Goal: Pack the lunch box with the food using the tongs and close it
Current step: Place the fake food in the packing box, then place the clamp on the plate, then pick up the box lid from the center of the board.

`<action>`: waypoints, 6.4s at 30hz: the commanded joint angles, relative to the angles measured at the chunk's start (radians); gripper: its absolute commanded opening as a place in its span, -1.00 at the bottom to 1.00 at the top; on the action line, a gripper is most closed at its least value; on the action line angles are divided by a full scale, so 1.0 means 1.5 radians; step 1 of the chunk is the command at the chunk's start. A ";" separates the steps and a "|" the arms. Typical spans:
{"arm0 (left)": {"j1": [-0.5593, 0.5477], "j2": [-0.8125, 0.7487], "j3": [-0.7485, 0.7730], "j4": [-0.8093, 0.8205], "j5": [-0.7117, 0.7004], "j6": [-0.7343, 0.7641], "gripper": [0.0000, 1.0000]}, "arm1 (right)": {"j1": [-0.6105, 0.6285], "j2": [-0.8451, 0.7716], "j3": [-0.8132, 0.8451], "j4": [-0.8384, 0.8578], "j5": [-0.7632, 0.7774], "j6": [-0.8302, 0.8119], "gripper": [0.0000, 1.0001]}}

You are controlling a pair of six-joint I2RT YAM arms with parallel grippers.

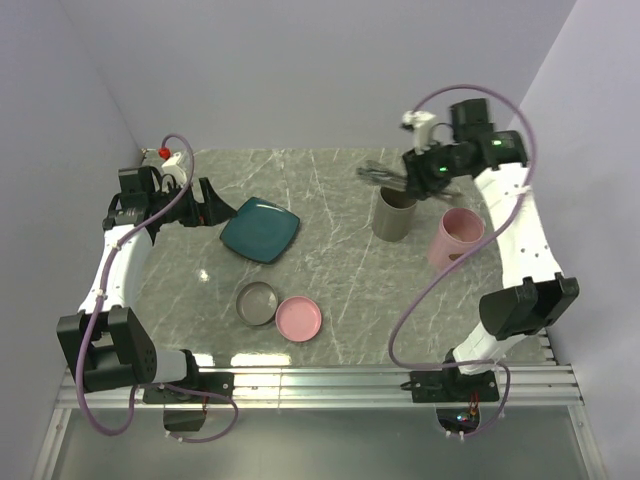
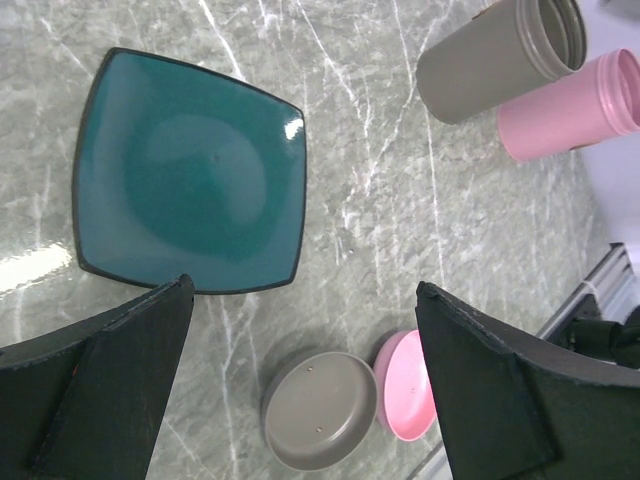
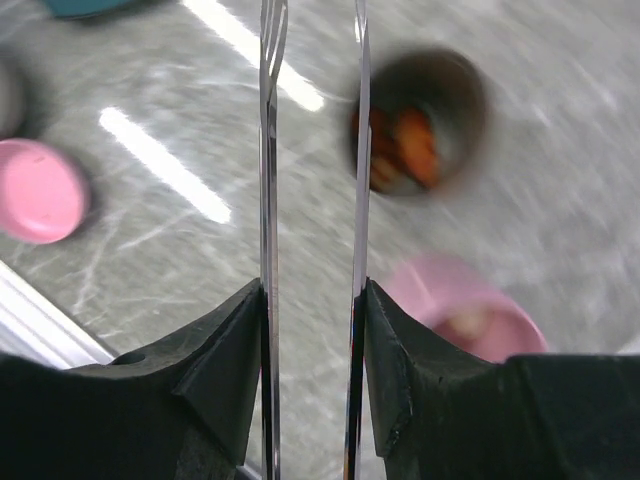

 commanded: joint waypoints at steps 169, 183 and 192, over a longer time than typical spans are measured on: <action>0.045 -0.214 -0.037 0.012 -0.039 0.000 0.99 | 0.390 -0.115 -0.399 0.305 0.068 0.026 0.99; -0.037 -0.209 -0.028 -0.382 0.029 0.586 0.99 | 0.302 -0.265 -0.528 0.324 0.060 0.132 0.99; -0.383 -0.290 -0.129 -0.345 -0.131 0.721 0.91 | 0.160 -0.272 -0.495 0.294 -0.014 0.154 0.99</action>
